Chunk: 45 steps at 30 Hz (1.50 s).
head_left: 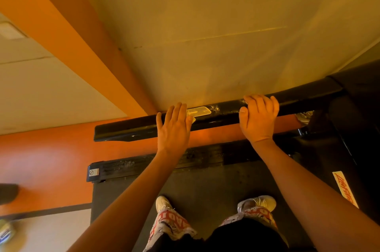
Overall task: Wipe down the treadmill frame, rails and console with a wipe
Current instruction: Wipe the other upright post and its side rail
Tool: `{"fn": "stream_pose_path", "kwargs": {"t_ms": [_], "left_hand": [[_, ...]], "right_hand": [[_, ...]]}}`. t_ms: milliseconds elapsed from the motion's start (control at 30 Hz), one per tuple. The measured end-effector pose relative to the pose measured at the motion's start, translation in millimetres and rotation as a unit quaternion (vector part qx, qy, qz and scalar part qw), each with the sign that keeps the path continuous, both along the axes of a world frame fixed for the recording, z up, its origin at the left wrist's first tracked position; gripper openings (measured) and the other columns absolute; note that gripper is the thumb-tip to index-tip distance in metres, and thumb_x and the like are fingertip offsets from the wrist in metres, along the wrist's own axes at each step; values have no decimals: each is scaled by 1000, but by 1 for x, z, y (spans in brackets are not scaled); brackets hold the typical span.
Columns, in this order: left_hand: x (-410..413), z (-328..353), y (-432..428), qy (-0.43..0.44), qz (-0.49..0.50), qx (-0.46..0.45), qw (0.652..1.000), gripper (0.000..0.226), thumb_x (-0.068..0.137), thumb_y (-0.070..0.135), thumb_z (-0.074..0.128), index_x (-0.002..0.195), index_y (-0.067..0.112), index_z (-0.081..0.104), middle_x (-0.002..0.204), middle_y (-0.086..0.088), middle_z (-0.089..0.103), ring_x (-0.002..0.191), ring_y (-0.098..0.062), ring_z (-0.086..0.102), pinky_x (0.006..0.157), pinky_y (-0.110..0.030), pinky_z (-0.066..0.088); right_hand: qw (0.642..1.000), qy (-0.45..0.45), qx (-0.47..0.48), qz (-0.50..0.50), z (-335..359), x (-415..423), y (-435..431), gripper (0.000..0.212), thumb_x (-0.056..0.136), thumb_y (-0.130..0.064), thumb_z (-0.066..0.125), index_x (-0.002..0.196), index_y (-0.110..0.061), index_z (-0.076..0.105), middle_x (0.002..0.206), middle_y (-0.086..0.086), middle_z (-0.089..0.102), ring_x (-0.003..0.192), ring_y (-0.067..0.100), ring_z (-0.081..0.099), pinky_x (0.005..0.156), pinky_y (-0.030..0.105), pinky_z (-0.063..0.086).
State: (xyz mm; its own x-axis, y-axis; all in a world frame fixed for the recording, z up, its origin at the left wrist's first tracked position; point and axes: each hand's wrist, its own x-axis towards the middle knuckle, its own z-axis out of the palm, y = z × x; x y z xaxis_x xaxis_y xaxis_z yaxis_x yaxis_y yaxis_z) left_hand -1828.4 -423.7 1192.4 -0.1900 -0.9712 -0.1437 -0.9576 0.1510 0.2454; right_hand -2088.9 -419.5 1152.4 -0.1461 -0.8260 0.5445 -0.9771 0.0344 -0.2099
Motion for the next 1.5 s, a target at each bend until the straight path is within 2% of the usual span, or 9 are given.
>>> {"fn": "stream_pose_path", "kwargs": {"t_ms": [100,267,500,700,900,1067,1200,1267,1500], "left_hand": [[4,-1,11,3,-8,-1,1000,66,103,49,5,159,20,25,166,-2,25,155,-21,15,124,-50,6],[1,1,-16,11,-20,-12,1000,50,109,36,18,148,16,42,152,-6,48,143,-22,39,117,-47,29],[13,3,-1,1,-40,22,999,62,106,47,9,160,19,24,166,-3,26,155,-21,16,125,-50,16],[0,3,-39,-17,-74,43,996,48,109,34,24,152,14,36,156,-8,43,145,-24,39,113,-54,36],[5,4,-5,-2,-54,15,998,61,107,46,13,160,18,24,166,-3,27,154,-19,22,122,-54,22],[-1,9,-36,-14,-95,42,995,48,110,31,31,153,11,34,162,-10,34,146,-27,37,111,-58,36],[2,8,-7,14,-69,7,998,57,108,42,17,159,16,26,164,-5,30,152,-21,27,119,-56,27],[5,3,0,7,-79,6,997,58,108,42,19,160,17,24,166,-4,26,154,-21,22,121,-55,24],[-13,-6,-43,-66,-137,36,988,52,108,33,31,153,9,32,163,-12,30,148,-29,32,111,-49,37]], "right_hand": [[1000,-4,4,-1,0,0,0,41,102,-29,38,113,-4,69,114,15,68,114,31,55,113,51,28],[1000,-6,15,0,2,2,1,40,101,-29,39,115,-5,68,115,14,68,115,31,55,115,48,26],[1000,-1,25,-1,7,3,3,39,102,-29,39,115,-6,68,115,14,67,115,30,55,117,45,23],[999,2,49,-9,11,6,4,39,103,-29,38,117,-7,67,117,13,67,117,31,57,118,47,23],[999,-2,35,-5,9,2,3,39,102,-29,40,117,-6,68,116,14,68,115,31,57,117,48,25],[1000,-1,25,-6,6,3,3,39,103,-28,39,117,-6,68,117,13,67,116,30,55,117,48,25],[1000,-5,27,-6,5,3,4,40,103,-29,38,117,-5,68,117,14,67,116,31,57,117,48,24],[1000,-6,26,-6,4,3,2,40,102,-29,39,116,-5,68,116,14,67,116,32,57,117,49,25],[1000,-5,23,-6,5,3,3,38,102,-28,39,116,-6,67,116,14,67,116,31,56,116,49,26]]}}
